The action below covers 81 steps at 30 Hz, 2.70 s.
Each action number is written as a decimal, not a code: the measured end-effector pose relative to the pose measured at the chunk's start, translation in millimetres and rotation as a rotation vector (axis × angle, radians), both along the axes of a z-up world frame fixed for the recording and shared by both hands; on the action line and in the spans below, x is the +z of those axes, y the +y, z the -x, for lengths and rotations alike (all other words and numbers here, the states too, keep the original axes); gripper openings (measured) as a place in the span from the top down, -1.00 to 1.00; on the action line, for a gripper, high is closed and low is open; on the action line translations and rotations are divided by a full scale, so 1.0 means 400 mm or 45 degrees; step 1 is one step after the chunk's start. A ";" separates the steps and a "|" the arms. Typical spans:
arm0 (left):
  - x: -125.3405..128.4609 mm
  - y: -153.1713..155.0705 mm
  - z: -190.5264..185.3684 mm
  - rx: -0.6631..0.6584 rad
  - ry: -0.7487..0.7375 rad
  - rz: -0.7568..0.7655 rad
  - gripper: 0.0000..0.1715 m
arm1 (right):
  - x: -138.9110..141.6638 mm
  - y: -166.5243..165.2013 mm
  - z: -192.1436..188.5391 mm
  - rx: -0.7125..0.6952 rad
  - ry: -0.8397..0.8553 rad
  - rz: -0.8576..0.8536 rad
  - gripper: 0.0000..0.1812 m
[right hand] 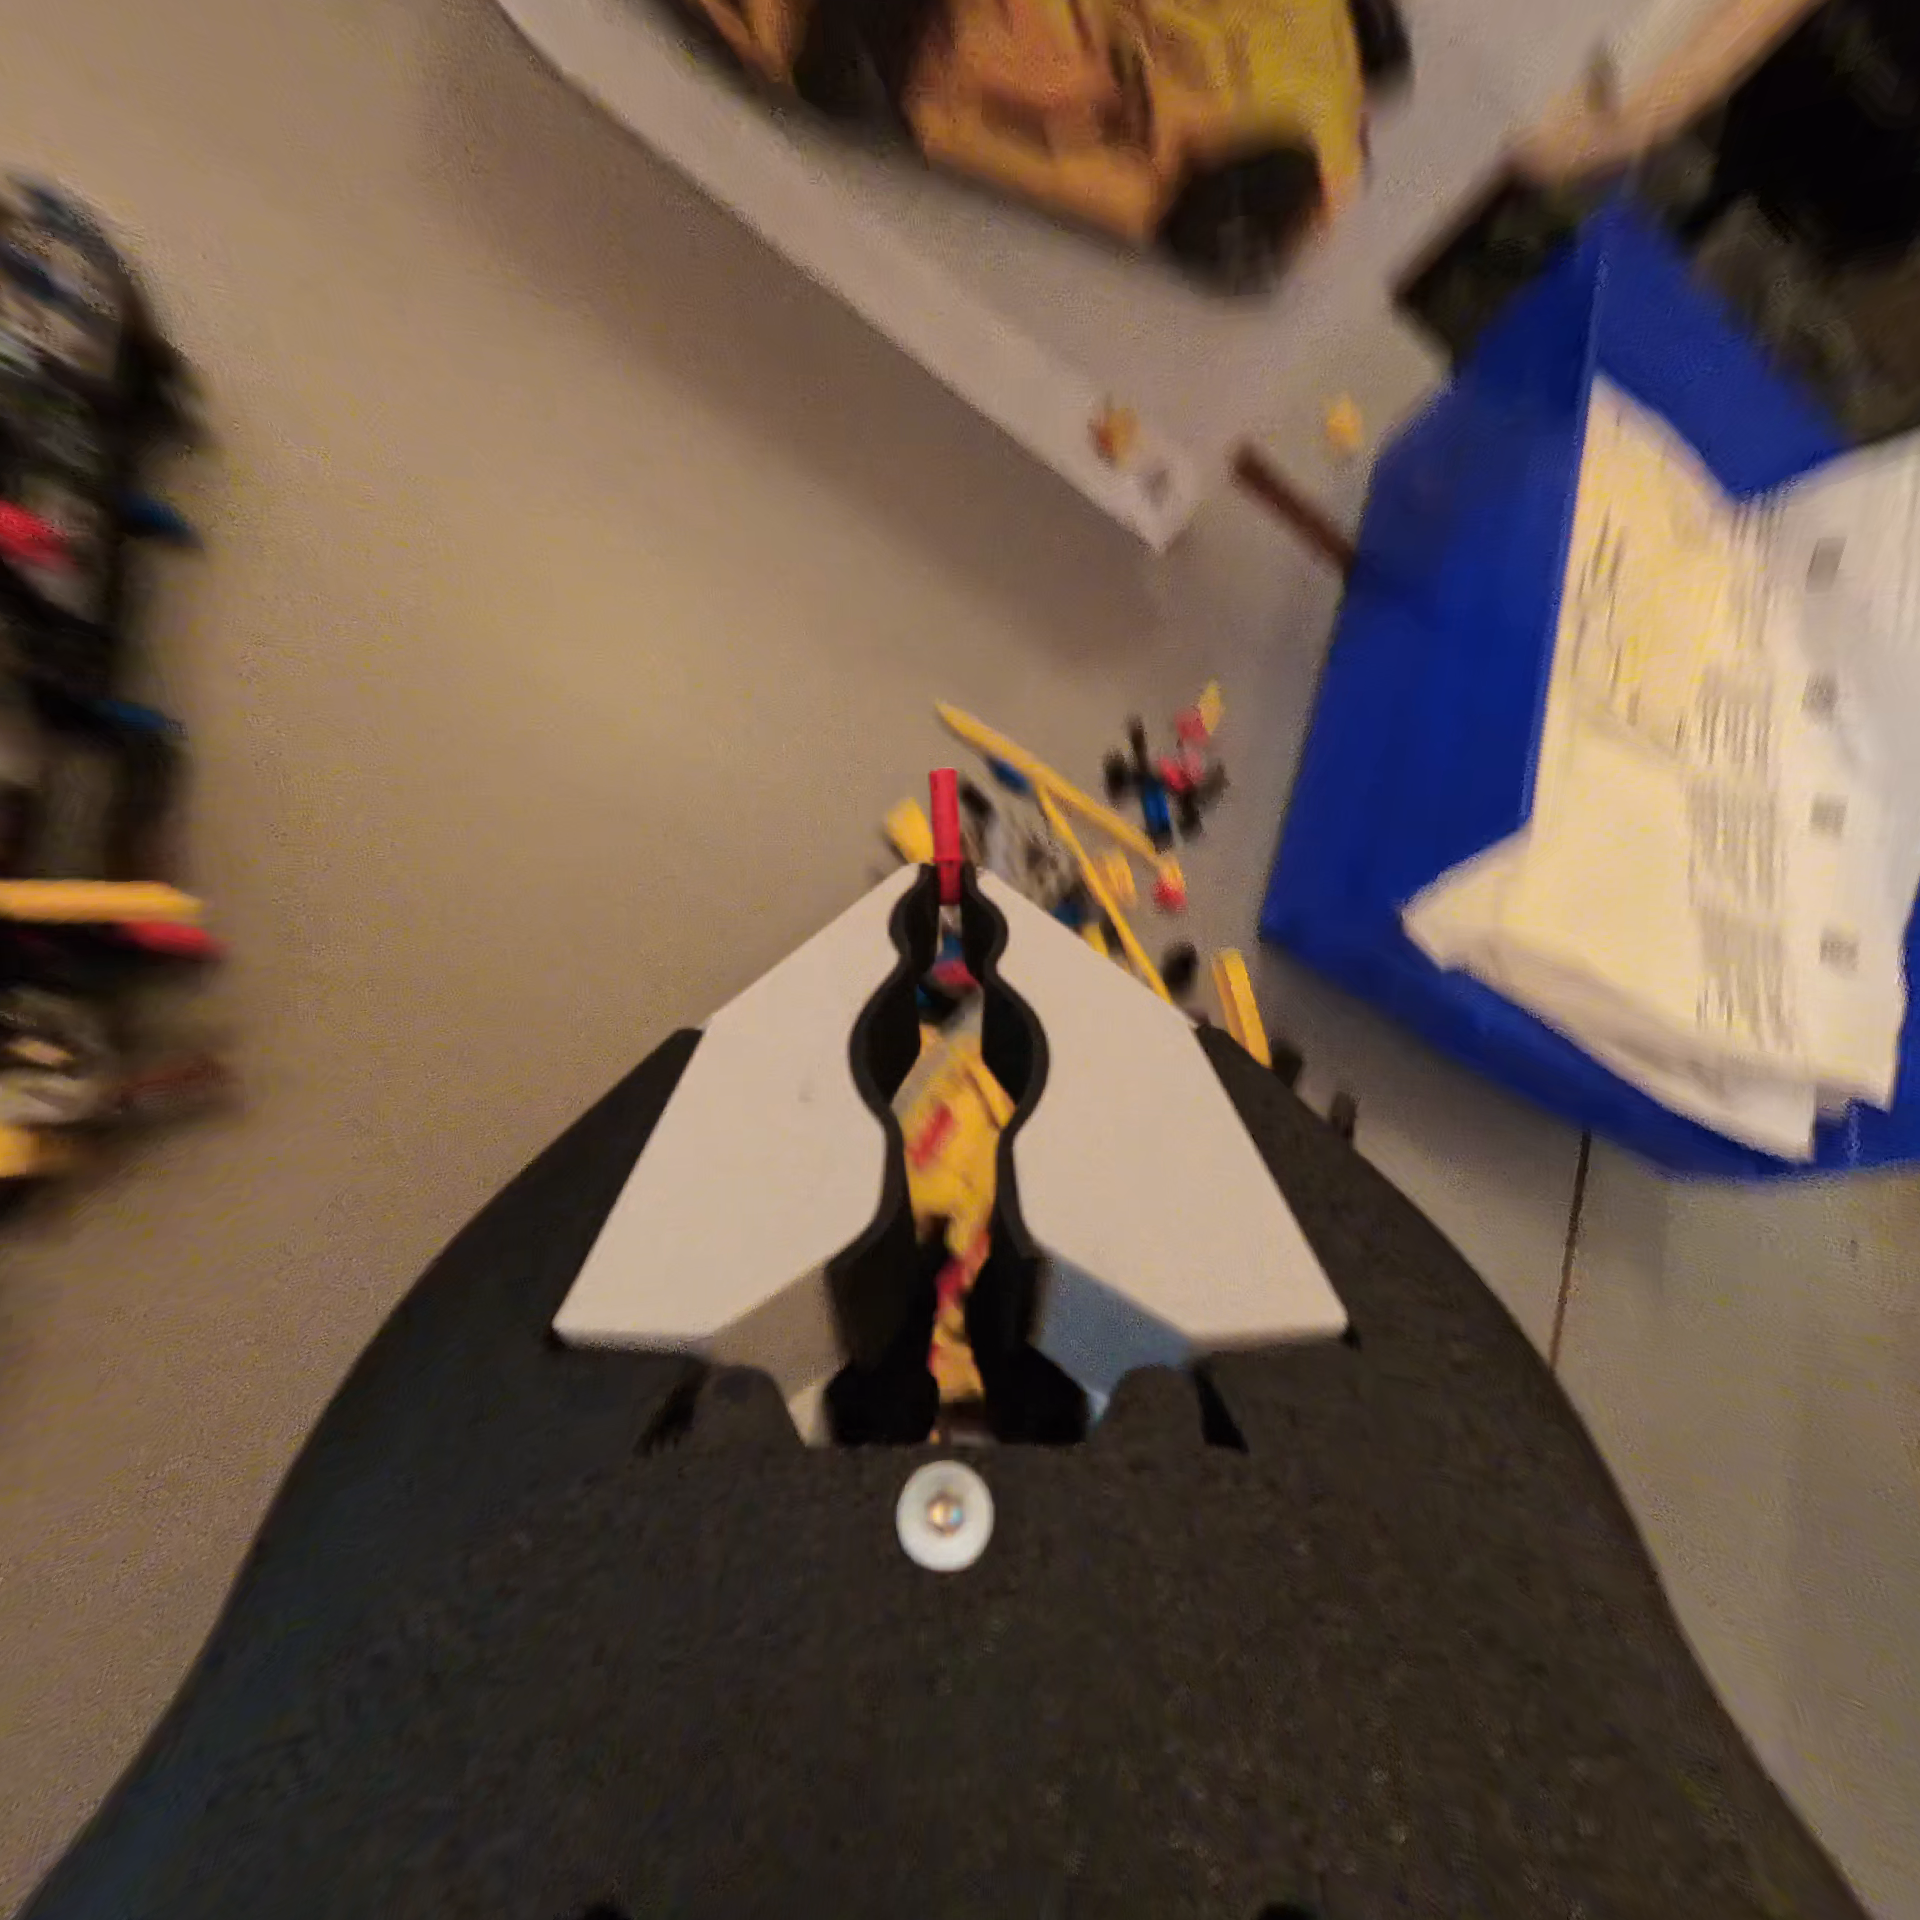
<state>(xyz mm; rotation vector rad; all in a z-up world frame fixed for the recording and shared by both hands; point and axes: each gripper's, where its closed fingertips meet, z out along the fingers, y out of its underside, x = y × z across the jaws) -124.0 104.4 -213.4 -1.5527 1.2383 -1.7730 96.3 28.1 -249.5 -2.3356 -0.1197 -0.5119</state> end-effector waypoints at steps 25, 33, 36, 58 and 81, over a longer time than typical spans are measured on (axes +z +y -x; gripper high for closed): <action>-0.146 -0.024 -0.055 0.112 0.246 -0.815 0.48 | -0.084 0.077 0.495 0.457 0.719 -0.167 0.65; -0.127 -0.019 -0.039 0.044 0.228 -0.569 0.81 | -0.082 0.080 0.488 0.437 0.807 -0.221 0.71; -0.112 -0.017 -0.039 0.024 0.187 -0.448 0.86 | -0.082 0.081 0.487 0.450 0.815 -0.233 0.71; -0.145 -0.062 -0.018 -0.079 0.274 -0.659 0.73 | -0.082 0.083 0.488 0.477 0.816 -0.249 0.71; -0.197 -0.082 0.021 -0.262 0.315 -0.845 0.82 | 0.022 0.018 0.530 0.927 1.095 -0.279 0.75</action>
